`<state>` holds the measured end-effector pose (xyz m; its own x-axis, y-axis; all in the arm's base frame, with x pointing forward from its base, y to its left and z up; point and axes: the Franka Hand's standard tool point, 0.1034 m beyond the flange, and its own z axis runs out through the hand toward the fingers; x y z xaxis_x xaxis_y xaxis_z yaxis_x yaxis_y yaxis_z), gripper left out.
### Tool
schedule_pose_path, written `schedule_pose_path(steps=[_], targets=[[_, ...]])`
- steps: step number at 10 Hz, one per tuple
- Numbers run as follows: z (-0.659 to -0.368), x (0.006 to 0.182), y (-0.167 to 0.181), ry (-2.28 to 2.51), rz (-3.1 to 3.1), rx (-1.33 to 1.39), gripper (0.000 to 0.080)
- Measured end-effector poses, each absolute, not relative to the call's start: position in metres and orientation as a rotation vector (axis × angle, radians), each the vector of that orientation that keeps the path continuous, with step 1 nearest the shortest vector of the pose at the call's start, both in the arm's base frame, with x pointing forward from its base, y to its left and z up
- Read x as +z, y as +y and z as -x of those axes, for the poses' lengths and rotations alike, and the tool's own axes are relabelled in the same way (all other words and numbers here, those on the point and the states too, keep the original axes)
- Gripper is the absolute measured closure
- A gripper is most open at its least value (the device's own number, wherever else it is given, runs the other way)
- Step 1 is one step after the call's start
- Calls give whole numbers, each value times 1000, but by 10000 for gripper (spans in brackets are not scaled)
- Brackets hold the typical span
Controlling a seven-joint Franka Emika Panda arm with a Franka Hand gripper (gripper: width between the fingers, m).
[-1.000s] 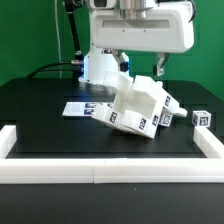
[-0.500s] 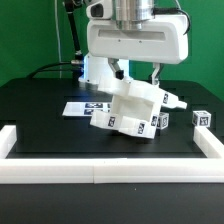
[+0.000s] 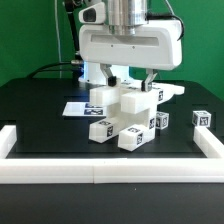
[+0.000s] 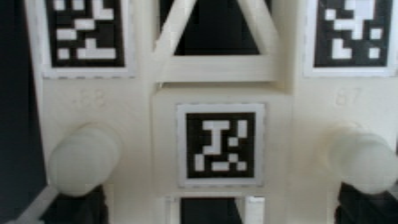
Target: Assemble chair
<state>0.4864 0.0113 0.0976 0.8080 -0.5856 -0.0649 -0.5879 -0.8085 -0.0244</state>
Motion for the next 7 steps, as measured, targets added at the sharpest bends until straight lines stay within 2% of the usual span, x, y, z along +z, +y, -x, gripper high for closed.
schedule_pose_path(steps=[7], targets=[[-510,98,4,936,2960,39,150]])
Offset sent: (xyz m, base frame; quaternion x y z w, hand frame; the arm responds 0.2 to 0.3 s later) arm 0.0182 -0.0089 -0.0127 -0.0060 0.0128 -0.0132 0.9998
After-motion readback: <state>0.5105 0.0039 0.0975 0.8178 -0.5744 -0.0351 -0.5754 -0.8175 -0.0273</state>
